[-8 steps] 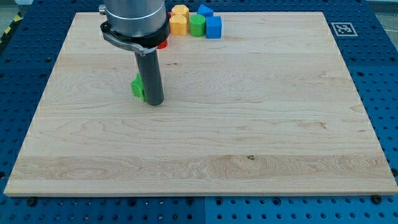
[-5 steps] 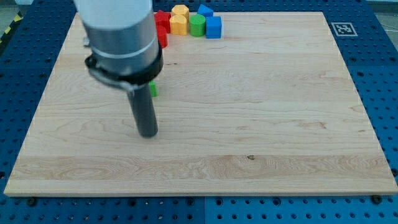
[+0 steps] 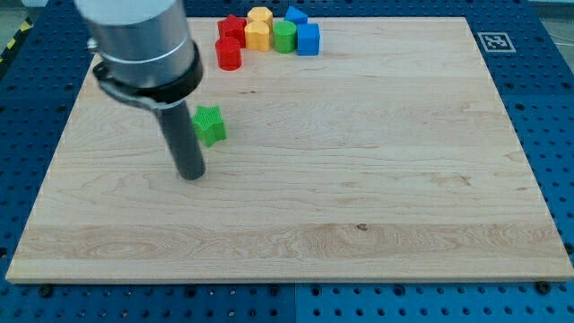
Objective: Move the green star to the center of the board
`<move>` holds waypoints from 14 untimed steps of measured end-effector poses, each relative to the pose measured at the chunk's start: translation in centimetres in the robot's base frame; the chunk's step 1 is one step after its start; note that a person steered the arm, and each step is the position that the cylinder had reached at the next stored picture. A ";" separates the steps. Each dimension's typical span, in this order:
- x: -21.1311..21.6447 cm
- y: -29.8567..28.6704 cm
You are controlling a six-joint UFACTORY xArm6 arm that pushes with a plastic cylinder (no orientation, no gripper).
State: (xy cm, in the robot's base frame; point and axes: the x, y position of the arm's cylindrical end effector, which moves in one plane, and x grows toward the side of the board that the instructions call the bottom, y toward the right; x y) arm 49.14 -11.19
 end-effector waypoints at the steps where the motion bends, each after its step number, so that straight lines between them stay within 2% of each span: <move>1: -2.2 2.1; 2: -4.2 1.9; 3: -4.1 0.6; 5: -0.1 -2.9; 6: -2.5 -4.7; 8: -14.6 -5.4; 9: -17.3 -5.4; 11: -17.0 -6.9; 14: -13.6 -7.1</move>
State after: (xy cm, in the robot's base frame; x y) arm 35.51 -18.32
